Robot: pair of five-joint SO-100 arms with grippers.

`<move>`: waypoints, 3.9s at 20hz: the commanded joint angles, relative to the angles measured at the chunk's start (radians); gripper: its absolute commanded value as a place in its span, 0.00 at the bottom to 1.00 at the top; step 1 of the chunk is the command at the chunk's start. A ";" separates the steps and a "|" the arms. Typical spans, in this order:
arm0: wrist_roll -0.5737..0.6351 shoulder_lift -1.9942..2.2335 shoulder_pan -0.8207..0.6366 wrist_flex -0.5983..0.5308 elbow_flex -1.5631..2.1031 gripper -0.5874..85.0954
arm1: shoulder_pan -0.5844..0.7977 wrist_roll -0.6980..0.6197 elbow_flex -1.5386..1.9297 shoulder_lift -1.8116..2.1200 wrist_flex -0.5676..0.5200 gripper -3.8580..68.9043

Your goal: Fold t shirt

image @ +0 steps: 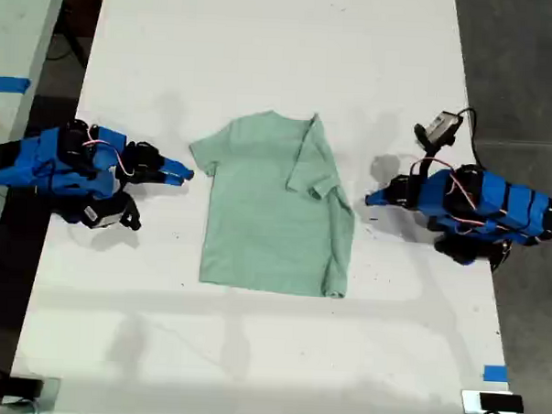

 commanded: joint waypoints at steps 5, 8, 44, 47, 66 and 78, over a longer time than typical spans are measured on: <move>-0.407 -0.041 0.029 -0.028 -0.095 0.00 | -0.017 0.003 0.087 0.009 0.005 0.08; -0.456 -0.308 0.018 -0.066 -0.239 0.00 | -0.015 0.002 0.087 0.009 0.005 0.08; 0.164 -1.979 -0.419 -0.087 -1.112 0.01 | -0.032 -0.012 0.087 0.011 -0.002 0.10; 0.094 -1.878 -0.403 0.025 -1.141 0.01 | -0.032 -0.012 0.087 0.011 -0.003 0.10; 0.397 -2.026 -0.156 0.316 -1.957 0.01 | -0.032 -0.018 0.086 0.011 -0.005 0.10; 0.535 -2.309 -0.077 0.222 -2.158 0.21 | -0.032 -0.021 0.086 0.011 -0.006 0.10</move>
